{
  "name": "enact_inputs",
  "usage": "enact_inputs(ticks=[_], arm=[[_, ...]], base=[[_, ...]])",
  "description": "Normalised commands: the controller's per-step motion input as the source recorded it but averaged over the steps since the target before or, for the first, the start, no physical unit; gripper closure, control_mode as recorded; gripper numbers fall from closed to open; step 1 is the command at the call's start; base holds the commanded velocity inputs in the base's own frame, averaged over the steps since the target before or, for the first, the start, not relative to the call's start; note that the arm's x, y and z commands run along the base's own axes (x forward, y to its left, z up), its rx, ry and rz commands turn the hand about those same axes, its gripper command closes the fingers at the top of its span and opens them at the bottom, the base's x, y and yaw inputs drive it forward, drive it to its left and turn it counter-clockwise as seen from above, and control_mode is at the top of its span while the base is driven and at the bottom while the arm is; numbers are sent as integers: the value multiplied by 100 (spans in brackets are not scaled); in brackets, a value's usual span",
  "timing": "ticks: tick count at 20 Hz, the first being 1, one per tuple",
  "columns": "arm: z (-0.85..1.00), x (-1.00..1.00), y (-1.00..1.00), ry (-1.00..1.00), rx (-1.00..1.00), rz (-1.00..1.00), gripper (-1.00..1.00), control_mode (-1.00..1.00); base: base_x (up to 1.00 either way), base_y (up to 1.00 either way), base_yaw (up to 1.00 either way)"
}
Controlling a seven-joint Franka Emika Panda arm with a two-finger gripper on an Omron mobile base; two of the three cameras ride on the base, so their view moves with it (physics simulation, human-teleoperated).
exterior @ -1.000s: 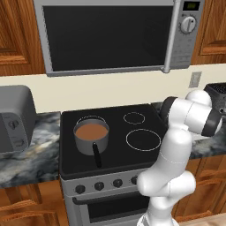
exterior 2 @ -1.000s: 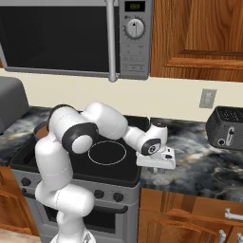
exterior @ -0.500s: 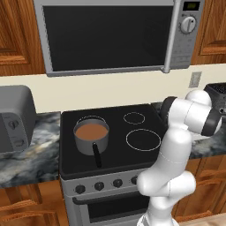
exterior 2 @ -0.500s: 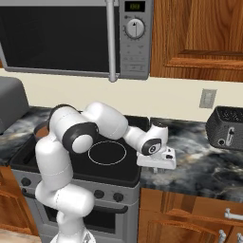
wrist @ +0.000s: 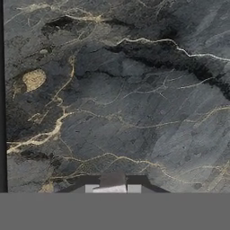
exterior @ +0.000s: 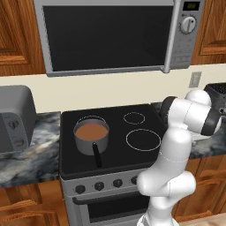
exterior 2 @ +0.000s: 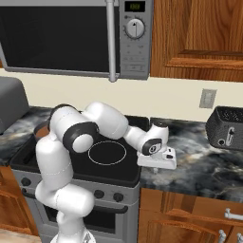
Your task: Pick up the sugar cube(s) and place them in the saucepan with hot chocolate.
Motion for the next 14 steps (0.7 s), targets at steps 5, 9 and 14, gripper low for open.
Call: enact_inputs(ticks=[5,9,14], arm=[[-4,-1,0,0,0,0,100,-100],[0,-20,0,0,0,0,100,-100],[11,-49,9,-9,0,0,100,-100]], base=[[0,0,0],[0,0,0],[0,0,0]])
